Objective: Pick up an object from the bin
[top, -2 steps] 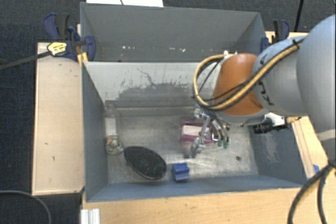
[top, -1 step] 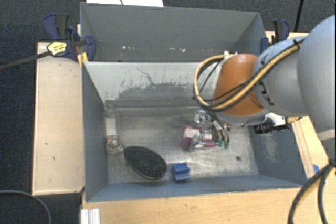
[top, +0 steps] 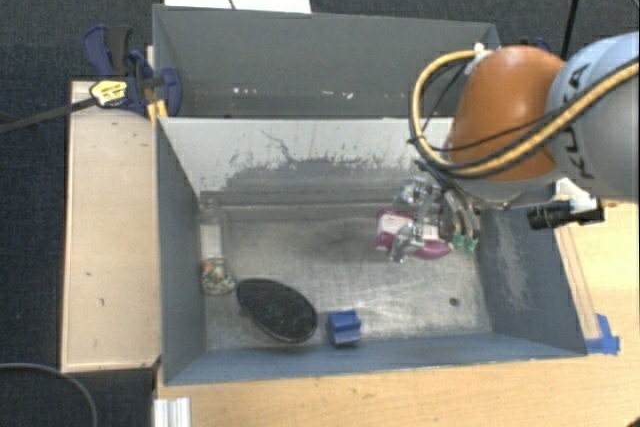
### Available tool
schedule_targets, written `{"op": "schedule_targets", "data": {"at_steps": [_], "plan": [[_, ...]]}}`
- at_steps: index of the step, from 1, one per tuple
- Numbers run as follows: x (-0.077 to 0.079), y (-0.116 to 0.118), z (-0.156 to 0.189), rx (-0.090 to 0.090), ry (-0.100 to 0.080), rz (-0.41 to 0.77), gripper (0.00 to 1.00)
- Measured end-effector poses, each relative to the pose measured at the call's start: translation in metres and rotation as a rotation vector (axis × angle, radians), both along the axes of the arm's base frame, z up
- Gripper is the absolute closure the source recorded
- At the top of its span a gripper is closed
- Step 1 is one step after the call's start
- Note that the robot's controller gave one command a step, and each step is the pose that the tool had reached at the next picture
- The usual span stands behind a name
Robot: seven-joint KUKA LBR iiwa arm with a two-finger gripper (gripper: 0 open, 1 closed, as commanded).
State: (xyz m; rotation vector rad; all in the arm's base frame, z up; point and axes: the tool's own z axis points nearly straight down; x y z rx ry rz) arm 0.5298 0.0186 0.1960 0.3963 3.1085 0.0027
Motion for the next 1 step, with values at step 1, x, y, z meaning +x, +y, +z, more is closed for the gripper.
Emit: {"op": "schedule_targets", "data": {"at_steps": [1], "plan": [[-0.0207, 0.0008, 0.0709, -0.003, 0.001, 0.271, 1.0]]}}
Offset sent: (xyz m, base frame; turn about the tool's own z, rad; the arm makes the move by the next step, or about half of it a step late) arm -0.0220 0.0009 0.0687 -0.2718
